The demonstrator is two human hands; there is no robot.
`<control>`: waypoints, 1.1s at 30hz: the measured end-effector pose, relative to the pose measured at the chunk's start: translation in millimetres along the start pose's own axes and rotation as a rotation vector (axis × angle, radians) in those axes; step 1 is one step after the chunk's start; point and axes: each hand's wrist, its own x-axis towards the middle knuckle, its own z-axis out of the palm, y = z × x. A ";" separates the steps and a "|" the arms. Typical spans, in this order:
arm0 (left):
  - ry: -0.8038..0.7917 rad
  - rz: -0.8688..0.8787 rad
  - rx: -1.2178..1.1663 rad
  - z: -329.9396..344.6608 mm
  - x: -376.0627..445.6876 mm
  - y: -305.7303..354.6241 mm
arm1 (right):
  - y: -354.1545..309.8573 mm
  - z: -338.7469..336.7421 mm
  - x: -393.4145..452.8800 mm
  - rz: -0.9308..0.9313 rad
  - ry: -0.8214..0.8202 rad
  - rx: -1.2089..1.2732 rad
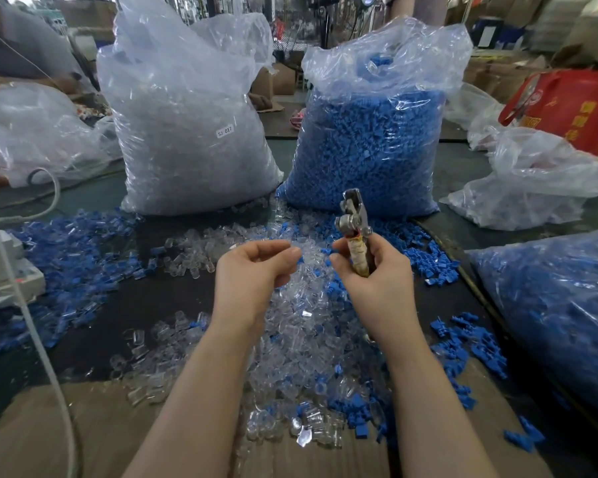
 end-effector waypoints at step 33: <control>-0.028 0.267 0.172 24.7 -20.7 4.0 | -5.9 10.1 -6.3 -0.080 0.148 -0.132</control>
